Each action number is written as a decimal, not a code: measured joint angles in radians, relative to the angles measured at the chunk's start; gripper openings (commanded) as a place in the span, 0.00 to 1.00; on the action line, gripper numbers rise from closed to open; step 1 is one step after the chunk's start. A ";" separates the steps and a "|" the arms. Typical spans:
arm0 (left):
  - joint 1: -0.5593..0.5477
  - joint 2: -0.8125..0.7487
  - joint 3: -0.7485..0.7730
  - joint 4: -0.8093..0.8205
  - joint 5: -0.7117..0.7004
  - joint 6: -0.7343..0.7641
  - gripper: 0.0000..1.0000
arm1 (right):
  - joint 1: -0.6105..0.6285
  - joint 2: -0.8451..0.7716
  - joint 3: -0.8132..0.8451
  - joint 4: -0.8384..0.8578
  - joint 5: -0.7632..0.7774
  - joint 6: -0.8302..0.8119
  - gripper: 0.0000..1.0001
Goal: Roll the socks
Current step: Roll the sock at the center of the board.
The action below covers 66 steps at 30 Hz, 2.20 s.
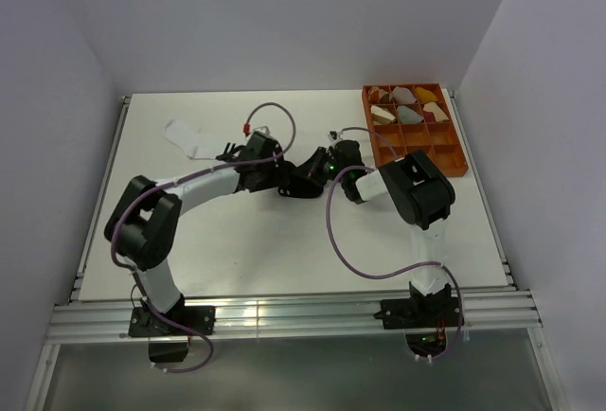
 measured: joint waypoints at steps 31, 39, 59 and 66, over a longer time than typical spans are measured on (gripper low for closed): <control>0.208 0.056 -0.256 0.544 0.500 -0.146 0.56 | 0.000 -0.002 -0.011 0.003 0.011 -0.019 0.00; 0.213 0.095 -0.273 0.631 0.557 -0.165 0.19 | 0.000 -0.002 -0.017 0.007 0.015 -0.019 0.00; 0.068 0.116 0.088 0.055 0.109 0.027 0.00 | 0.000 -0.095 -0.117 0.025 0.068 0.013 0.50; -0.044 0.235 0.313 -0.169 -0.119 0.091 0.00 | -0.007 -0.098 -0.168 0.097 0.087 0.081 0.47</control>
